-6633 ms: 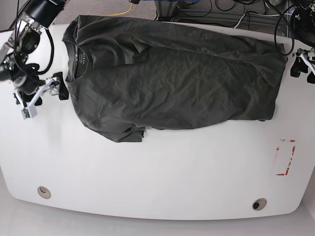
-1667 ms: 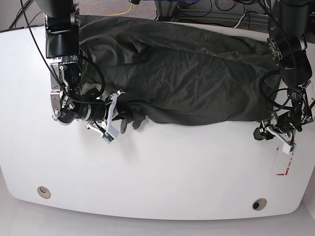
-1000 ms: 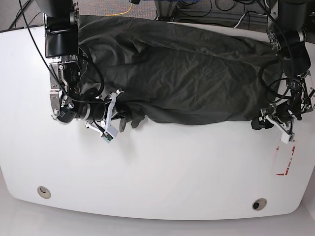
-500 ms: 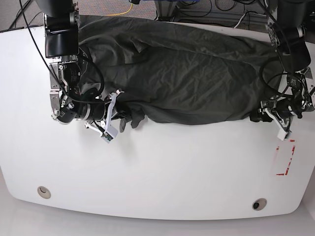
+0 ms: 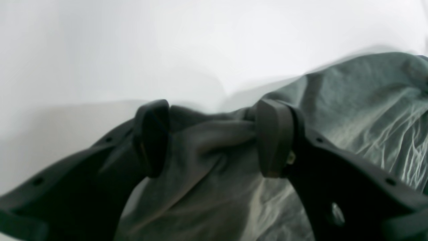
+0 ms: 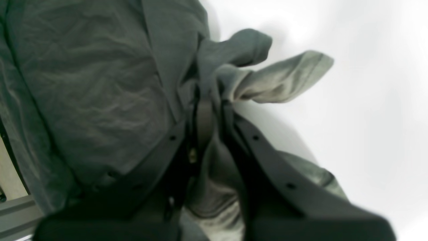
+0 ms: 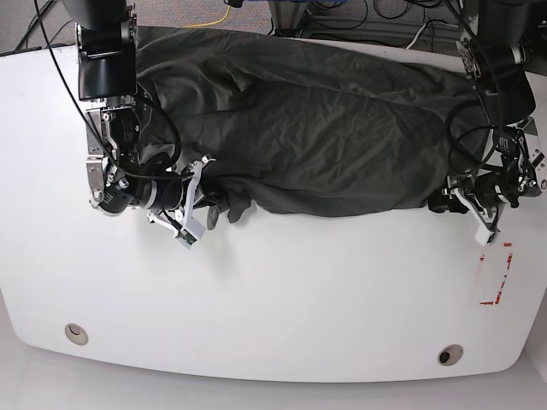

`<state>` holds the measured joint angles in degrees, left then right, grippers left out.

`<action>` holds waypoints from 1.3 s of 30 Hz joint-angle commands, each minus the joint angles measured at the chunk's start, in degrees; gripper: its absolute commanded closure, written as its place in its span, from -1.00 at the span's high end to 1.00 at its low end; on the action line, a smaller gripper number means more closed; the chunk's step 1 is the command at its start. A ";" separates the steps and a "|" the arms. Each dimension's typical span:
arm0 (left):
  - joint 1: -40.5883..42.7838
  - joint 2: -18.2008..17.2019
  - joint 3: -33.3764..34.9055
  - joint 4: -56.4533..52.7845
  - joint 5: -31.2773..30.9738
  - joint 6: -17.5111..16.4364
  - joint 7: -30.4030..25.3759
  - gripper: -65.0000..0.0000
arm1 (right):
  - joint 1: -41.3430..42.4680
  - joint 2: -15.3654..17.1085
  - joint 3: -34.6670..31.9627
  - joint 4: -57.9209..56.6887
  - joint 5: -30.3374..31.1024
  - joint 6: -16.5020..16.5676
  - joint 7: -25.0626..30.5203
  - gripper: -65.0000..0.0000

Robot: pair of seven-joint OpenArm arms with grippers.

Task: Layout the t-shirt on the table in an organized manner, then fold the t-shirt properly
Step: 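Hold both hem corners firmly with both grippers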

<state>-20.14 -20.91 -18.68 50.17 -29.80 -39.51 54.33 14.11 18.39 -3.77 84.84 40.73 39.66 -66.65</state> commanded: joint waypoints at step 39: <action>-0.47 -3.75 1.31 0.51 1.27 0.87 2.25 0.17 | 1.41 0.29 3.46 1.27 1.16 0.34 0.94 -0.98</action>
<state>-20.10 -23.09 -16.97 50.43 -30.41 -39.46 55.00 14.11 18.22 -0.64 84.86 40.73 39.68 -66.67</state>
